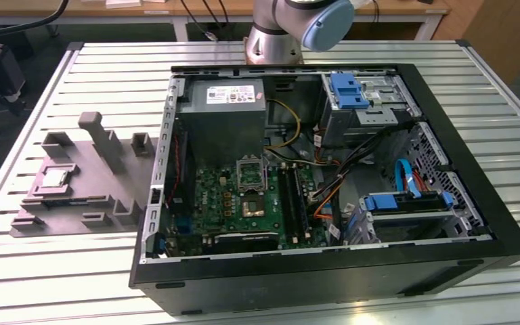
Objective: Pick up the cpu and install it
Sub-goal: 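Pick up the cpu and move it towards the insertion slot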
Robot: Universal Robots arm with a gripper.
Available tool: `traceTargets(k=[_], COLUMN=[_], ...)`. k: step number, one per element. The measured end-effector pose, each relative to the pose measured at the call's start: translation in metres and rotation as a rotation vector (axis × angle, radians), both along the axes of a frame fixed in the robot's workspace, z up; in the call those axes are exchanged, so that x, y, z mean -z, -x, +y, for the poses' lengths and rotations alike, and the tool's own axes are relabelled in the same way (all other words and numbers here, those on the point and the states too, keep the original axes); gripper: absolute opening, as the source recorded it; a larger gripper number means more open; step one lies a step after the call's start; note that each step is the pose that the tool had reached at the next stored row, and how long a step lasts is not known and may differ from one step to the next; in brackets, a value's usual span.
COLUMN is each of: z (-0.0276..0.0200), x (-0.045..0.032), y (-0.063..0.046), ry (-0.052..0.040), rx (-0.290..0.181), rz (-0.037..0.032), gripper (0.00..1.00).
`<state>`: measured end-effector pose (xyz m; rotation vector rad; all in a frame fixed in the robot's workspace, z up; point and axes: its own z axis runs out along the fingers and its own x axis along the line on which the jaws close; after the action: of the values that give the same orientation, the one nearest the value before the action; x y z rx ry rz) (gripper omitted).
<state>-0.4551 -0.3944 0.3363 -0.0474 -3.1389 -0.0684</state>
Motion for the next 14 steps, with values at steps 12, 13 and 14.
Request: traceTargets(k=[12,13,14], z=[-0.0003,-0.0004,-0.0004], x=[0.0076,0.0083,0.009], y=[0.0,0.0,0.0], ry=[0.0001,0.0,0.0], rx=[0.0,0.0,0.0], rz=[0.0002,0.0002,0.0001], gripper=[0.65,0.65,0.65])
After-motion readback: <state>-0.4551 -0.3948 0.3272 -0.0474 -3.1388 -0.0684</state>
